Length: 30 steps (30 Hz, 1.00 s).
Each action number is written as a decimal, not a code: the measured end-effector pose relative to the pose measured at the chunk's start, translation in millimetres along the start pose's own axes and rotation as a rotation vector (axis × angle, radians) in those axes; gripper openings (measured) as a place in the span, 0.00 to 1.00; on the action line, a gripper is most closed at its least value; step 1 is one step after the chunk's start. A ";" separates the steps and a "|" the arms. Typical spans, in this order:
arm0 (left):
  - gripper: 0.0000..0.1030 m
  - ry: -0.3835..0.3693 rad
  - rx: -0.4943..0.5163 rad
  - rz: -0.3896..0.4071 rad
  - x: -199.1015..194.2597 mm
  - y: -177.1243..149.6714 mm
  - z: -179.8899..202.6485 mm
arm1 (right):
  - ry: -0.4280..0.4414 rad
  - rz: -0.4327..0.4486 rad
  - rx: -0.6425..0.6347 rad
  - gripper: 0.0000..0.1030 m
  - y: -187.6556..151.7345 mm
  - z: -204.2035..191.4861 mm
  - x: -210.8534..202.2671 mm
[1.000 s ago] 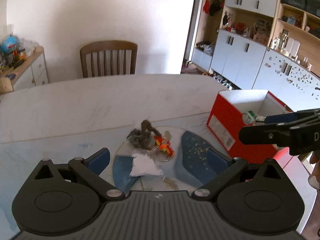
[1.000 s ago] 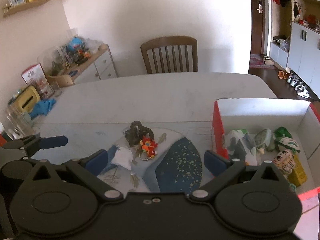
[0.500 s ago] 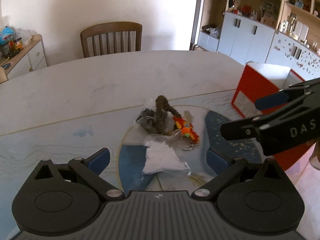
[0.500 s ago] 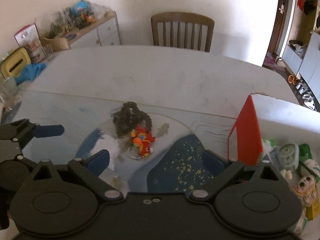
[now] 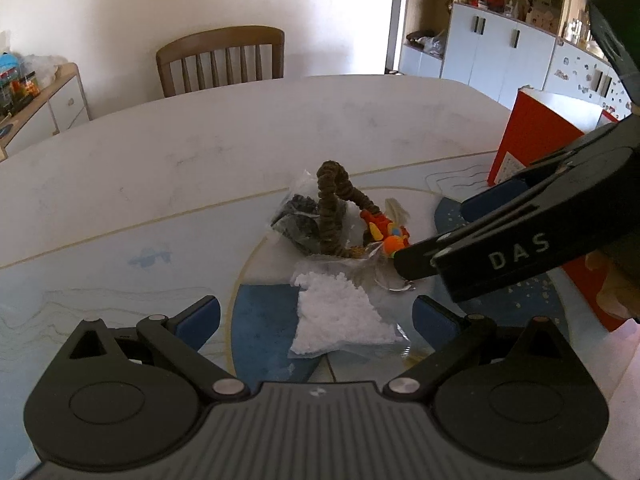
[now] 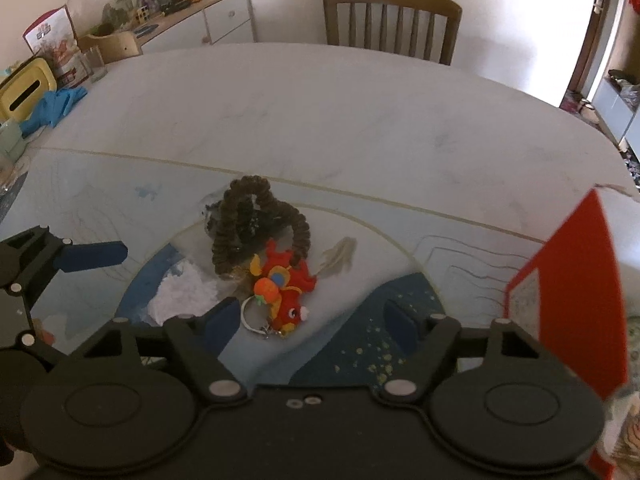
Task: Organize objects
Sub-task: 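Grasp the white bead bag with the left gripper while the right gripper grasps the fish keychain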
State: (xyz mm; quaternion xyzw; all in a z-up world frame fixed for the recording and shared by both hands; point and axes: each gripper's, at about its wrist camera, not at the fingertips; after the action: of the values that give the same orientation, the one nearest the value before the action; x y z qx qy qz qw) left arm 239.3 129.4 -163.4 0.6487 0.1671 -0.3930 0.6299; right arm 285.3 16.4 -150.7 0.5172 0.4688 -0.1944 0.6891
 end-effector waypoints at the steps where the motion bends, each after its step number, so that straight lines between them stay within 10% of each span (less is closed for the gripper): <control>1: 0.99 0.001 0.001 -0.002 1.6 -0.3 -0.4 | 0.009 -0.004 -0.003 0.72 0.8 -0.6 2.2; 30: 0.43 -0.042 0.006 -0.012 -5.2 -1.4 7.7 | 0.073 0.042 0.034 0.11 -0.8 -2.6 -9.8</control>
State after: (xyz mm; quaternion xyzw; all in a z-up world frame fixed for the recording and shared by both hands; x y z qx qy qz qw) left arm 232.6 123.7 -159.8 0.6413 0.1566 -0.4110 0.6287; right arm 278.7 16.3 -142.9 0.5455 0.4793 -0.1687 0.6666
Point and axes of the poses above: each gripper's, at about its wrist camera, not at the fingertips, and x roughly the way its jaws point, z to its right, y to its top, and after that the axes turned 7 degrees about -y, right-handed
